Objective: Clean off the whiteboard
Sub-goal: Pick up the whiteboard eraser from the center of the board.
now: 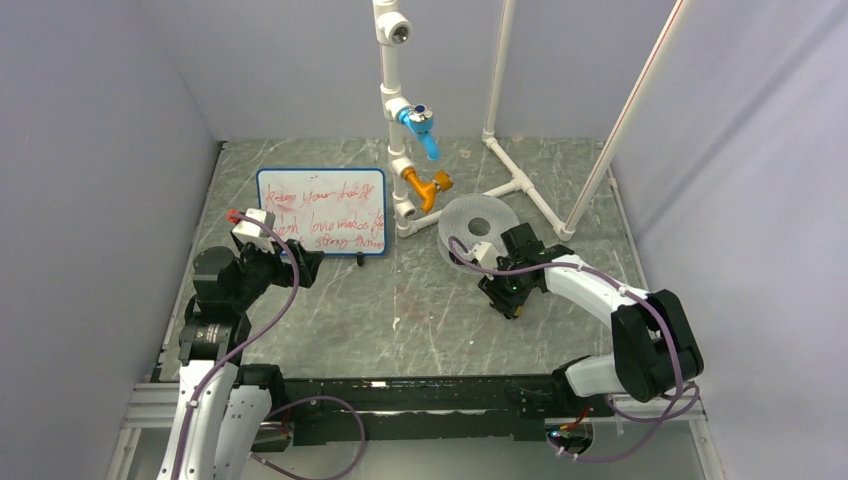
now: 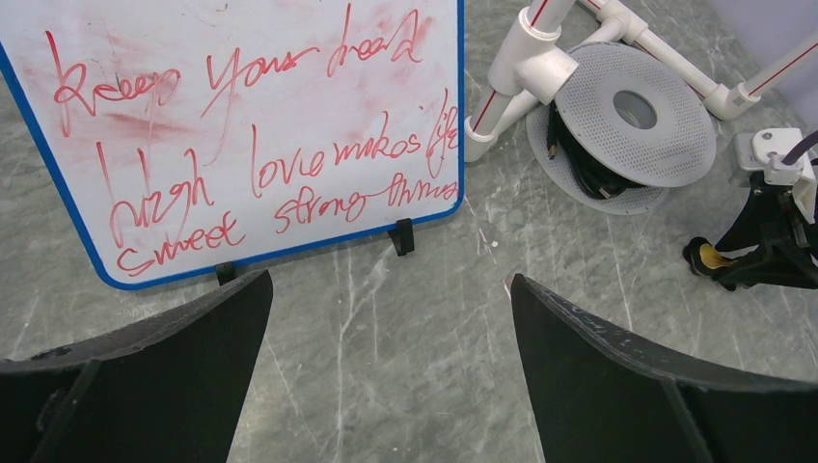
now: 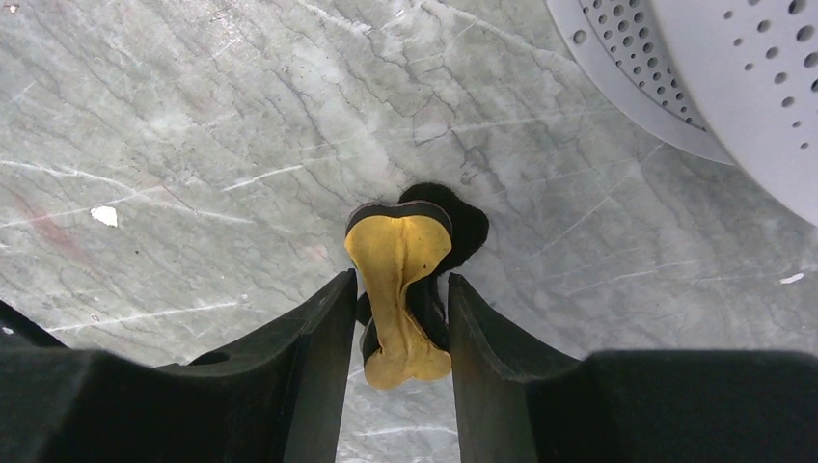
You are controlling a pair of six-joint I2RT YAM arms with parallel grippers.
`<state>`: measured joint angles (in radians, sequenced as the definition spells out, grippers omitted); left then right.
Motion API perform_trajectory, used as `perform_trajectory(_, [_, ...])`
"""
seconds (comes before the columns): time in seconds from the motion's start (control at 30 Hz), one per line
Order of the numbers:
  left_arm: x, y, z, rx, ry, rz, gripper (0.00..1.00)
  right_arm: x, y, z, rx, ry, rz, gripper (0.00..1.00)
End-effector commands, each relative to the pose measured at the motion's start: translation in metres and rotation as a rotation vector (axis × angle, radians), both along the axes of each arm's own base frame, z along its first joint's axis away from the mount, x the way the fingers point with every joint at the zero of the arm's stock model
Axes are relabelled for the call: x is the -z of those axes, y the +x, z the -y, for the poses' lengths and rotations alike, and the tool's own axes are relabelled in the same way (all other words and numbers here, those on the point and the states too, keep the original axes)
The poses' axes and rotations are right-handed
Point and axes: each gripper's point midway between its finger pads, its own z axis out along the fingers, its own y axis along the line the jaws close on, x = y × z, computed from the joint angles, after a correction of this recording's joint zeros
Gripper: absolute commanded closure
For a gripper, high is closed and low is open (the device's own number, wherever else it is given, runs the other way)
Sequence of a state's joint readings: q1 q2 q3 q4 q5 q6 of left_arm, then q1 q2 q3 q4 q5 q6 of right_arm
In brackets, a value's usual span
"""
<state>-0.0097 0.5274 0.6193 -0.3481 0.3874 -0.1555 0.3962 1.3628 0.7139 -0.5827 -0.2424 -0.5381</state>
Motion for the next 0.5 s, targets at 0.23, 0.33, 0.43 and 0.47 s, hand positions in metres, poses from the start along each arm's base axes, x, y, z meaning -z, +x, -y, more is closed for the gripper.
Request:
perform_trajectory(0.23, [-0.014,0.0028,0.0019,0.01,-0.014,0.041,0.01,0.001,-0.001,0.0025,0.001,-0.018,-0.026,0.63])
perform_trajectory(0.33, [-0.0134,0.0027,0.0012,0.006,-0.012,0.04,0.01,-0.002,0.001,0.001,0.0,-0.009,-0.015,0.71])
perform_trajectory(0.43, [-0.0144,0.0022,0.0017,0.008,-0.015,0.044,0.01,-0.0029,0.0006,0.0007,-0.007,-0.007,-0.013,0.86])
perform_trajectory(0.47, [-0.0148,0.0021,0.0021,0.01,-0.017,0.045,0.01,-0.0037,0.0007,0.0004,-0.008,-0.005,-0.01,0.9])
